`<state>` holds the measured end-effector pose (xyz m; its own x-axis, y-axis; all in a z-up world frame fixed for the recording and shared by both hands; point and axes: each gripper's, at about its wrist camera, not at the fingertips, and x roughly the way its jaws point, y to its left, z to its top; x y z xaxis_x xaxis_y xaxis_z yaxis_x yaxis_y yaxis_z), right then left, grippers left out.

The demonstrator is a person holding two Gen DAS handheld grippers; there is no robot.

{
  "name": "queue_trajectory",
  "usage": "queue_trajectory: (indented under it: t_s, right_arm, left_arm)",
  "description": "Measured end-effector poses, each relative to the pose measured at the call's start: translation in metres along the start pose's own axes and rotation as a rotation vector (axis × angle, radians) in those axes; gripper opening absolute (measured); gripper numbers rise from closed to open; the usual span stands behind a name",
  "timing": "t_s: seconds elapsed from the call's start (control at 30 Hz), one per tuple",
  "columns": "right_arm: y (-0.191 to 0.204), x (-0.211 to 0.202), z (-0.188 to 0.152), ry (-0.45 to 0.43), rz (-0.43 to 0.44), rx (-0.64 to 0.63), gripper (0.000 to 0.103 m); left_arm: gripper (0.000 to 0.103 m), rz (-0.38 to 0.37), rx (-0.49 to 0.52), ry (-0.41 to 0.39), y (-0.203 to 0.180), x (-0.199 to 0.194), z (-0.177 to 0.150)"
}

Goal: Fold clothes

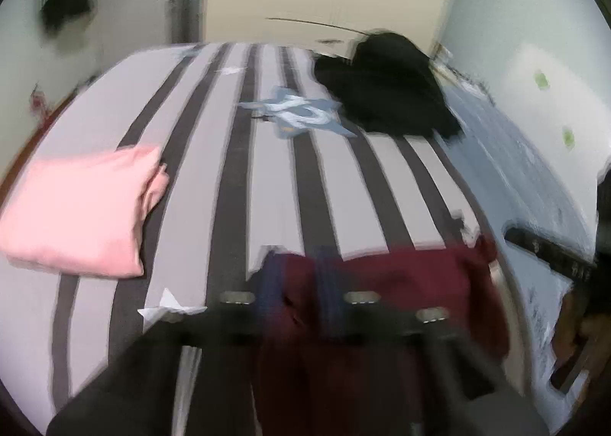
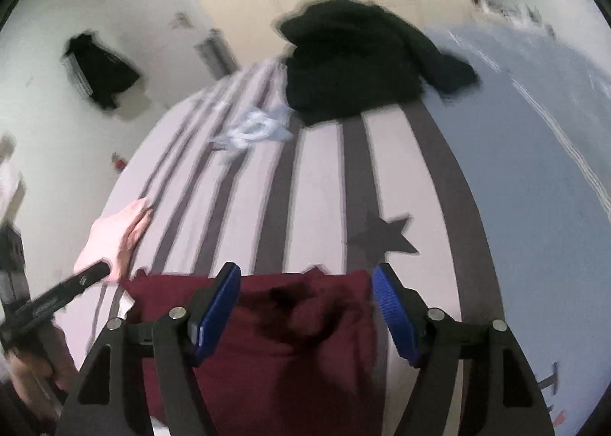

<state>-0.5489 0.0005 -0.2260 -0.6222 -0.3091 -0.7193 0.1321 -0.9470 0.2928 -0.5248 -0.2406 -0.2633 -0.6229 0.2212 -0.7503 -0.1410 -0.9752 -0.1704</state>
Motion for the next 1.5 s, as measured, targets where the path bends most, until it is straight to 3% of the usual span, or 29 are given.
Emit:
queue_trajectory:
  t_s: [0.03, 0.07, 0.1, 0.2, 0.27, 0.37, 0.5, 0.6, 0.7, 0.83, 1.03, 1.1, 1.17, 1.33, 1.43, 1.5]
  right_arm:
    - [0.012, -0.004, -0.005, 0.002, 0.011, -0.052, 0.029]
    - [0.023, -0.001, -0.012, 0.025, 0.024, -0.096, 0.011]
    - [0.033, 0.004, -0.020, 0.052, 0.036, -0.134, 0.005]
    - [0.050, 0.025, -0.041, 0.121, 0.040, -0.187, 0.005]
    - [0.047, 0.043, -0.043, 0.140, 0.016, -0.171, 0.005]
    - [0.030, 0.072, -0.039, 0.141, -0.052, -0.130, 0.000]
    - [0.003, 0.094, -0.027, 0.126, -0.037, -0.039, 0.000]
    - [-0.003, 0.095, -0.025, 0.110, -0.033, -0.034, 0.000]
    - [-0.004, 0.093, -0.028, 0.090, -0.036, -0.032, 0.000]
    - [-0.015, 0.081, -0.023, 0.066, -0.048, 0.004, 0.000]
    - [-0.036, 0.065, -0.015, 0.026, -0.107, 0.039, 0.000]
    - [-0.041, 0.063, -0.014, 0.019, -0.139, 0.037, 0.000]
    - [-0.034, 0.055, -0.012, -0.011, -0.169, 0.018, 0.009]
    - [0.001, 0.050, -0.018, -0.041, -0.133, -0.065, 0.009]
    - [0.013, 0.075, -0.035, -0.001, -0.191, -0.156, 0.008]
    - [0.007, 0.085, -0.043, -0.014, -0.224, -0.179, 0.000]
  left_arm:
    - [0.000, -0.026, 0.018, 0.020, -0.008, 0.002, -0.005]
    - [0.000, -0.043, 0.038, 0.039, -0.017, 0.005, -0.011]
    - [0.000, -0.054, 0.051, 0.053, -0.023, 0.009, -0.015]
    - [0.000, -0.075, 0.076, 0.079, -0.038, 0.032, -0.020]
    - [0.000, -0.045, 0.076, 0.086, -0.039, 0.051, -0.018]
    - [0.000, 0.014, -0.018, 0.097, -0.013, 0.084, -0.011]
    - [0.001, 0.021, -0.119, 0.125, 0.024, 0.109, -0.015]
    - [0.002, 0.018, -0.077, 0.112, 0.021, 0.105, -0.016]
    - [0.002, 0.015, -0.122, 0.090, 0.030, 0.095, -0.012]
    - [0.002, 0.067, -0.169, 0.006, 0.046, 0.073, -0.003]
    - [0.002, 0.142, -0.171, 0.026, 0.065, 0.068, -0.013]
    - [0.002, 0.134, -0.138, 0.009, 0.056, 0.058, -0.015]
    - [0.002, 0.107, -0.101, -0.012, 0.040, 0.049, -0.018]
    - [0.002, 0.062, -0.016, 0.022, 0.006, 0.061, -0.026]
    - [0.002, 0.085, -0.043, 0.048, 0.020, 0.081, -0.038]
    - [0.002, 0.069, -0.072, 0.035, 0.029, 0.081, -0.039]
